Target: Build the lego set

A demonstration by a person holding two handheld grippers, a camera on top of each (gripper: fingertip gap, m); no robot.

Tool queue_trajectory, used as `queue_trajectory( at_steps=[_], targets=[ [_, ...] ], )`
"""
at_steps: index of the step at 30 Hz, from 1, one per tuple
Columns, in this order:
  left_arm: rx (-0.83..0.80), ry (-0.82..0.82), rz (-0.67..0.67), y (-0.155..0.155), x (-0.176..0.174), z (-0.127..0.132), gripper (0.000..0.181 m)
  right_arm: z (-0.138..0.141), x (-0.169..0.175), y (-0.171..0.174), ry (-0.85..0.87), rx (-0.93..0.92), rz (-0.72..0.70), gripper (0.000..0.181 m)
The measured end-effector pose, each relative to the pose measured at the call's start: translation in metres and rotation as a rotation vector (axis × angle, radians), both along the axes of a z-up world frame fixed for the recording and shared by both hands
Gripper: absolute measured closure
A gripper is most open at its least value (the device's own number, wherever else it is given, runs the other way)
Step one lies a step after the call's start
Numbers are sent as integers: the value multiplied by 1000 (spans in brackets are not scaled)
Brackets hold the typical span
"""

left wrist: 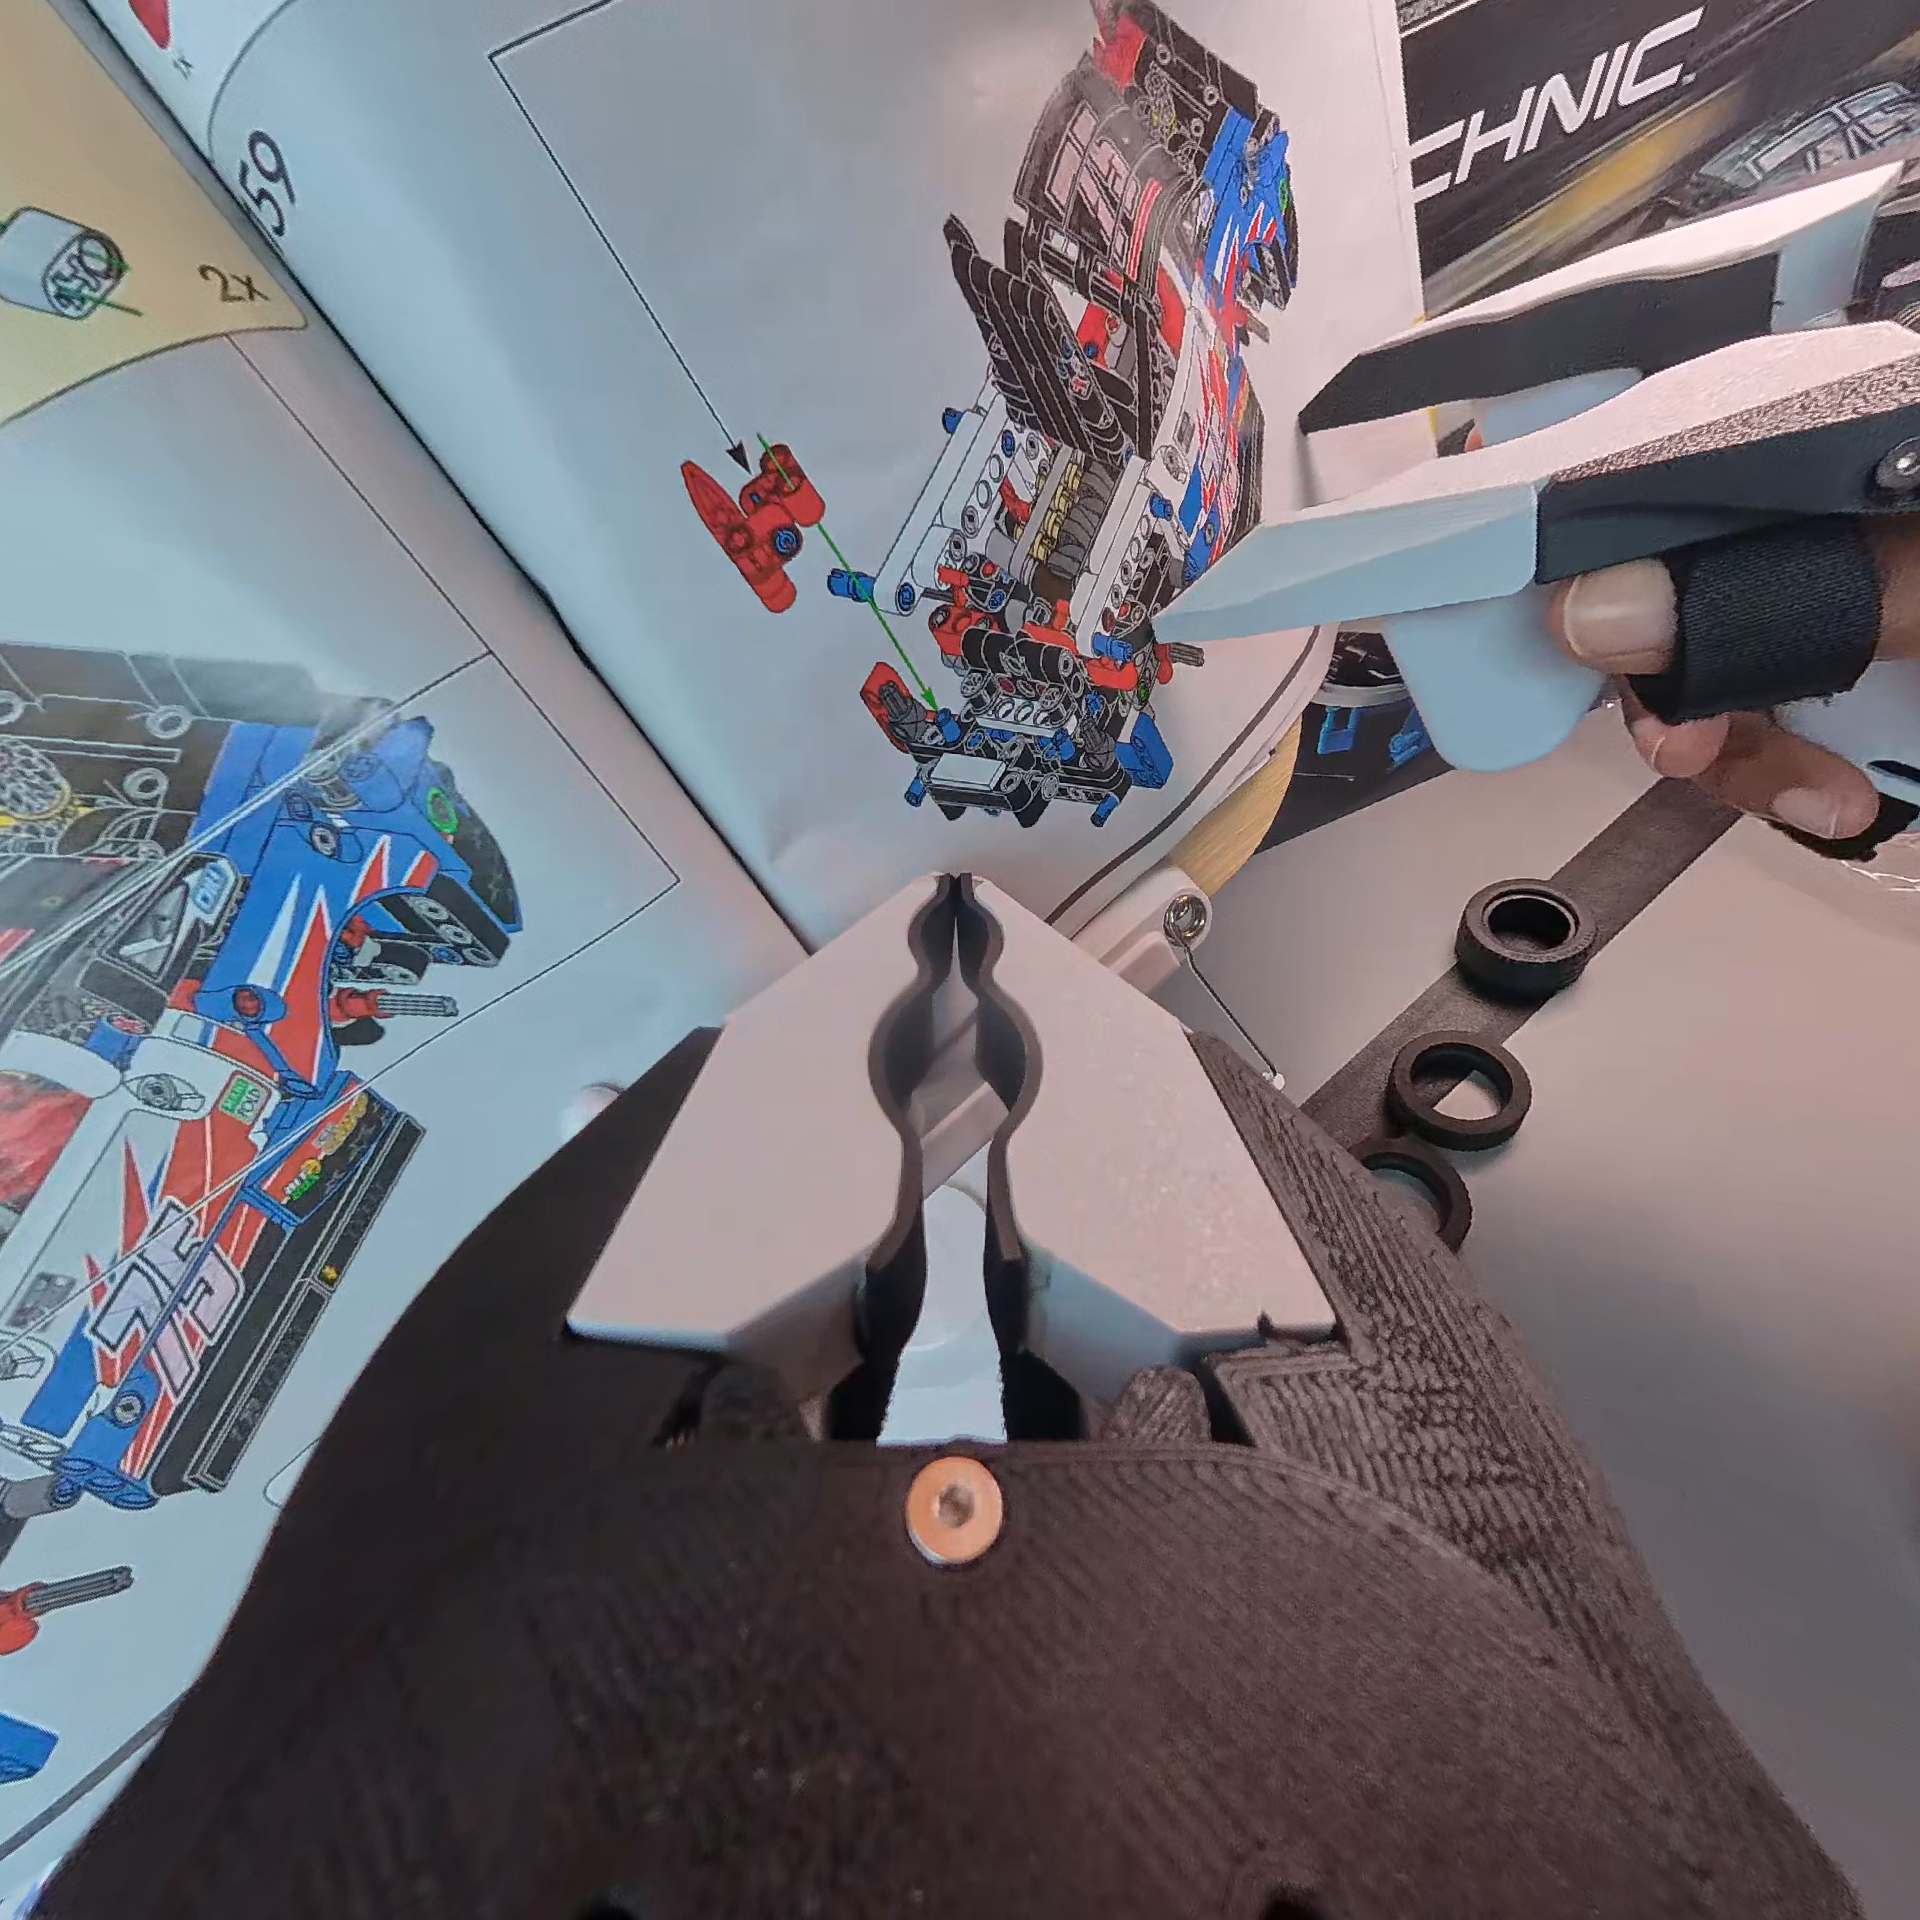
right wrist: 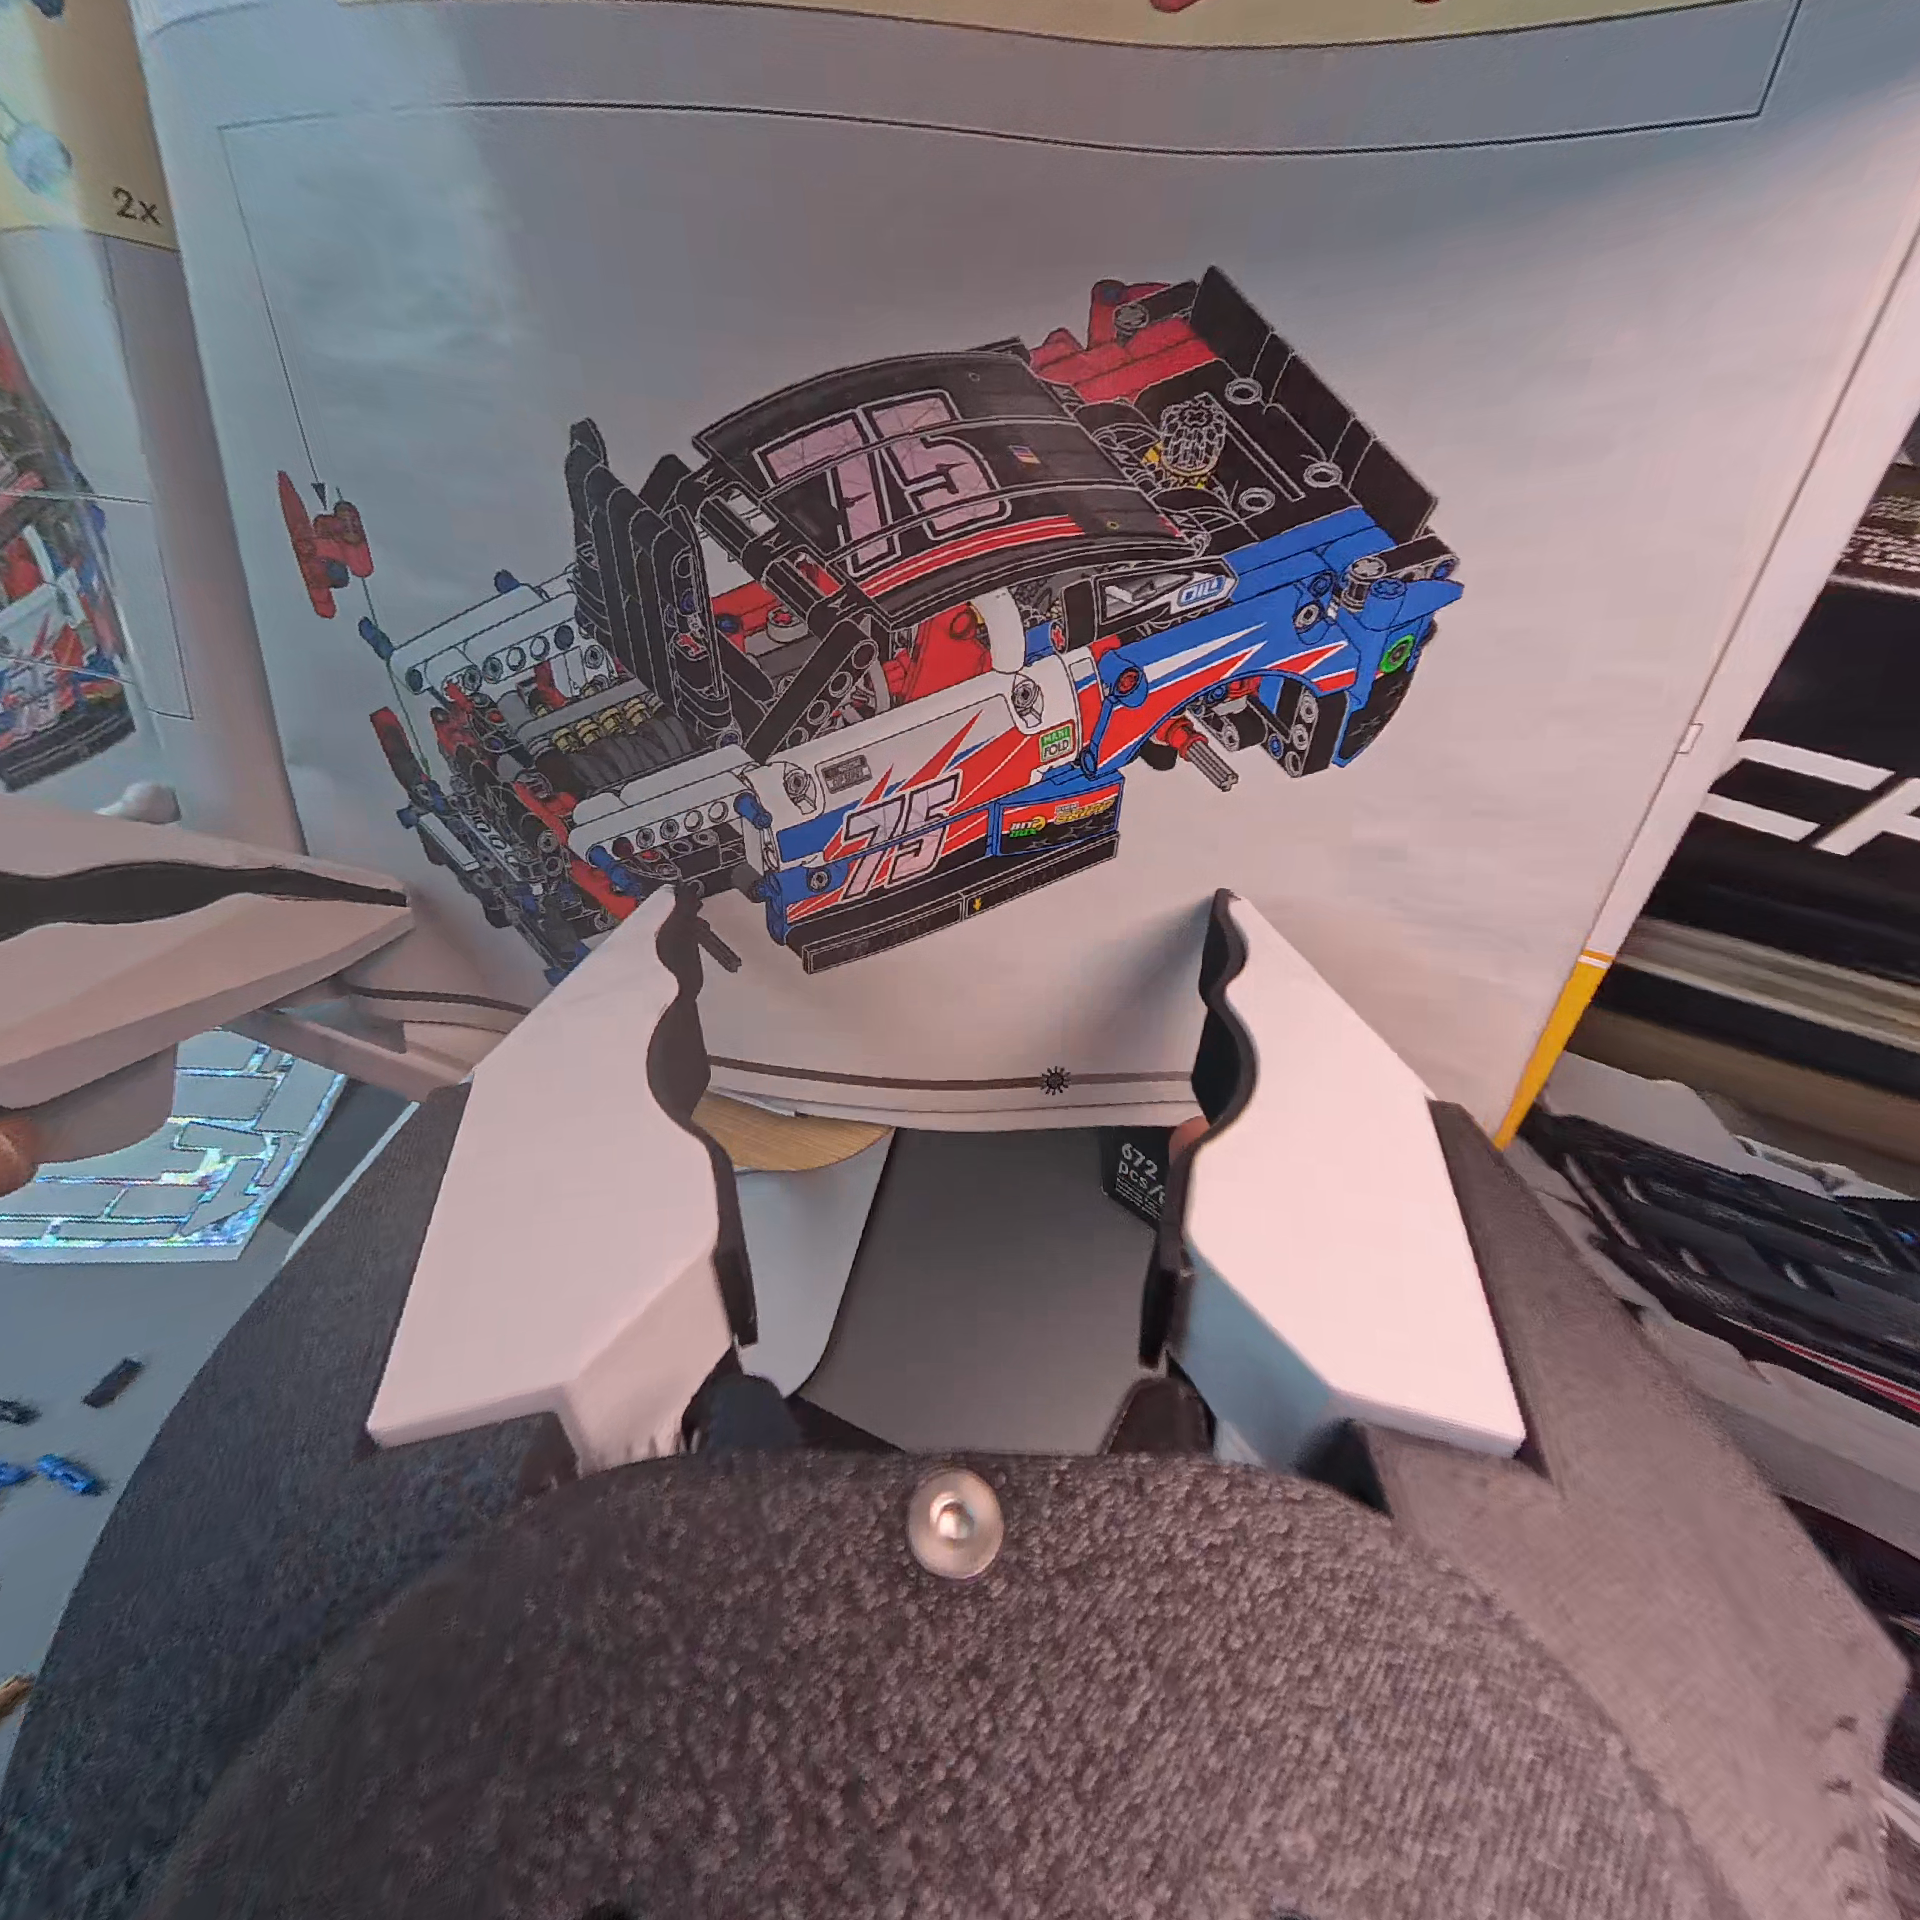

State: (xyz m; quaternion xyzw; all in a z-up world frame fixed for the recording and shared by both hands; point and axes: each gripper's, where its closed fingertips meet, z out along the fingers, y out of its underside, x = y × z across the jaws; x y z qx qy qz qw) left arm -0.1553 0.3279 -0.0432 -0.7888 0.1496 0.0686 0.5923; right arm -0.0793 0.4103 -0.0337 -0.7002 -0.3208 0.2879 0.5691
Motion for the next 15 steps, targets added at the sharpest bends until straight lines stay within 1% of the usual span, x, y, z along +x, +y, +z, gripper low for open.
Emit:
queue_trajectory(
  at_steps=[9, 15],
  targets=[
    [-17, -56, -10, 0, 0, 3, 181, 2, -2, -8, -5, 55, -8, 114],
    [8, -76, -4, 1, -2, 11, 181, 0, -1, -11, -5, 49, 6, 119]
  ],
)
